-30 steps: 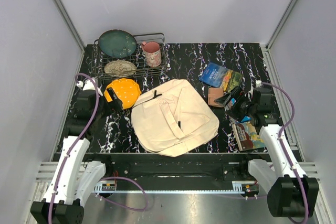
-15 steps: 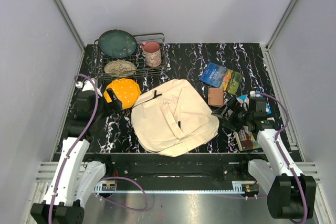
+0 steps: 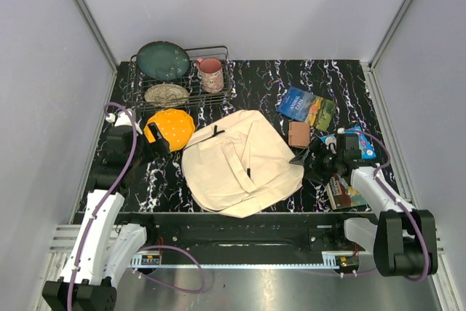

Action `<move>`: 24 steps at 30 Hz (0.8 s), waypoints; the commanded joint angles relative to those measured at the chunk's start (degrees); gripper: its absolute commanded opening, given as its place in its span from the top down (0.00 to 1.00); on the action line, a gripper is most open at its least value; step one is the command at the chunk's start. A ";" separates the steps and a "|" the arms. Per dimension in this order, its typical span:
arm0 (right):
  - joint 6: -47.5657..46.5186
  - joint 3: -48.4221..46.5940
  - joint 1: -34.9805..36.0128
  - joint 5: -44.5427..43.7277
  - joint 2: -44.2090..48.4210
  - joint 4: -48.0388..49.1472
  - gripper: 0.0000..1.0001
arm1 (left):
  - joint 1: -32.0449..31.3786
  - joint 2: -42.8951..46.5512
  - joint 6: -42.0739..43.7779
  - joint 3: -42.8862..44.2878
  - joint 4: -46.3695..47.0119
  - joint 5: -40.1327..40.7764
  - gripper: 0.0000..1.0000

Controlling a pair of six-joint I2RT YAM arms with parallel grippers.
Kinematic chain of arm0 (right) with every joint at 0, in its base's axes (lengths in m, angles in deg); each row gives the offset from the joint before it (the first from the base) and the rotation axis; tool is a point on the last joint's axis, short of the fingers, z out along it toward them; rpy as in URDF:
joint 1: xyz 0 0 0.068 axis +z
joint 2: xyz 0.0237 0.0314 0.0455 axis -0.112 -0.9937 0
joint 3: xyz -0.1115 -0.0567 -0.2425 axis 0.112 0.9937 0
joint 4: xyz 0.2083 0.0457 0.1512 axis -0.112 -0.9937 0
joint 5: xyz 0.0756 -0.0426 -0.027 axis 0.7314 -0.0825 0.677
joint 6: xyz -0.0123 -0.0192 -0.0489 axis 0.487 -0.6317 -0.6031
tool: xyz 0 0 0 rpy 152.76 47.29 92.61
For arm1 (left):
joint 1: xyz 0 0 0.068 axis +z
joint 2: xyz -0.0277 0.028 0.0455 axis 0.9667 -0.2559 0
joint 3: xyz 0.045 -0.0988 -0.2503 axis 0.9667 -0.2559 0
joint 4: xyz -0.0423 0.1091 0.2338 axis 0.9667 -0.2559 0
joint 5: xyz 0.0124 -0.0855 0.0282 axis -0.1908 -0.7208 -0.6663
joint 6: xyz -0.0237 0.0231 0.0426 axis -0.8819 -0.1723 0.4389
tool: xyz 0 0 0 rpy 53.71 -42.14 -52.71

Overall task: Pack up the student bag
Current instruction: Adjust the student bag at the center of the board.

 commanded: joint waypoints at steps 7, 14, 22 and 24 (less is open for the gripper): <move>-1.03 -3.42 5.86 -8.93 -10.67 2.05 0.09 | 0.40 -0.84 0.45 2.22 1.88 -1.05 0.01; 0.72 -1.24 6.92 -7.71 -15.78 8.27 0.28 | 0.49 -0.67 0.54 1.86 2.32 -1.76 0.01; 1.95 -2.72 6.92 -8.40 -14.47 9.17 0.85 | 0.49 0.91 0.63 1.42 2.32 -1.76 0.01; 0.91 -4.48 6.92 -11.20 -11.76 7.33 0.85 | 0.49 0.91 0.63 1.42 2.40 -3.25 0.01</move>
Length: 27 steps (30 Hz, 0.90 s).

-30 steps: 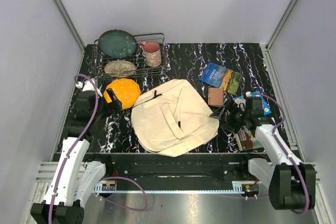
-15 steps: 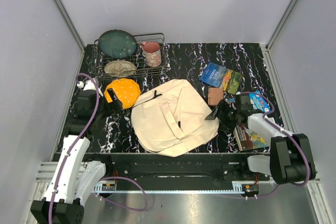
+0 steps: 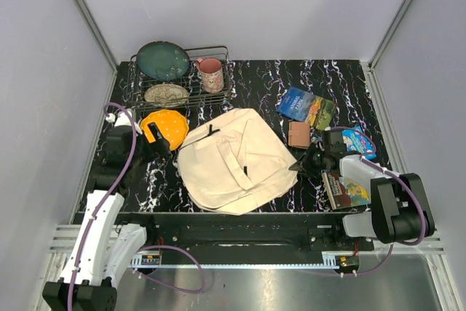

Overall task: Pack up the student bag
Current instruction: Adjust the student bag at the center of the board.

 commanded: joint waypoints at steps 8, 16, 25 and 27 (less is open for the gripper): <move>-13.14 -14.88 0.41 -14.83 11.33 -10.48 1.00 | 0.32 0.02 0.78 1.34 2.98 -4.18 0.01; -25.54 -33.94 0.41 -19.37 2.64 -20.29 0.99 | 0.32 -0.78 1.22 1.25 3.24 -6.37 0.01; -29.51 -44.27 0.49 -27.05 -10.63 -27.18 0.53 | 0.32 -1.30 1.57 0.90 3.68 -7.96 0.01; -25.91 -43.22 0.41 -29.33 -12.13 -27.71 0.31 | 0.32 -1.48 1.57 0.90 3.59 -8.05 0.01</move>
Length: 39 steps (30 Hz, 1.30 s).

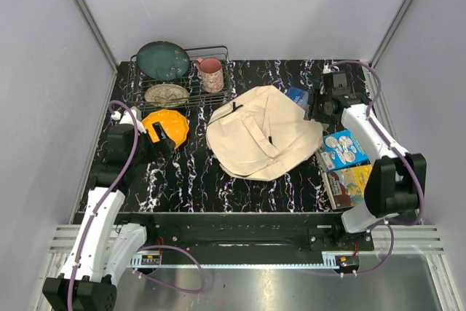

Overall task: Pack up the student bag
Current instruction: Adjust the student bag at the center of the board.

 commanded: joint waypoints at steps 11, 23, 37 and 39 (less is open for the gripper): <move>37.63 33.37 1.04 10.78 21.44 17.79 0.05 | 0.36 -1.62 1.03 0.98 2.92 -3.70 0.01; 50.61 51.33 7.29 12.50 25.78 38.82 0.01 | 0.54 -2.06 1.20 0.99 3.36 -4.85 0.01; 52.91 50.72 8.52 16.02 7.66 55.17 0.36 | 0.54 -0.74 1.29 0.63 3.18 -3.79 0.01; 52.38 50.89 8.60 15.59 9.59 54.04 0.59 | 0.54 -0.91 1.29 0.81 3.09 -3.71 0.01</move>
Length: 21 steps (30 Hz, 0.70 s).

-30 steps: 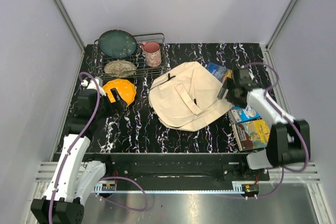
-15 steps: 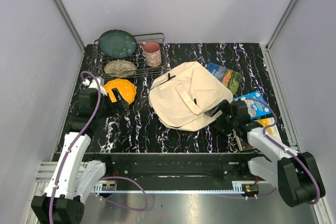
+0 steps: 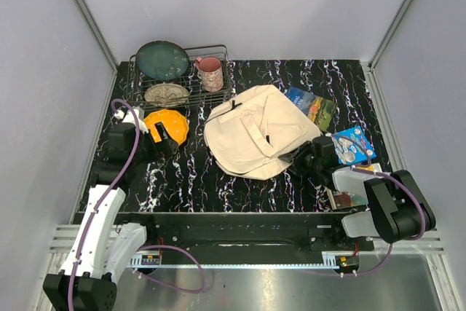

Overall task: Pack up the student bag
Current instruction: Adjust the student bag at the center of the board.

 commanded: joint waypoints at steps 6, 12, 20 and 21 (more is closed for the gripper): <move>-10.05 -6.20 0.93 -1.74 12.30 -13.62 0.81 | 0.34 -0.02 0.62 0.85 2.74 -1.09 0.01; -29.72 -22.02 0.93 -0.07 16.54 -36.65 0.98 | 0.43 0.15 0.70 0.94 2.83 -1.79 0.01; -41.36 -37.67 1.02 5.91 13.02 -56.79 1.00 | 0.43 0.59 0.70 0.68 2.83 -1.88 0.01; -43.28 -38.65 1.02 6.52 13.63 -58.37 1.00 | 0.43 0.68 0.70 0.59 2.83 -1.79 0.01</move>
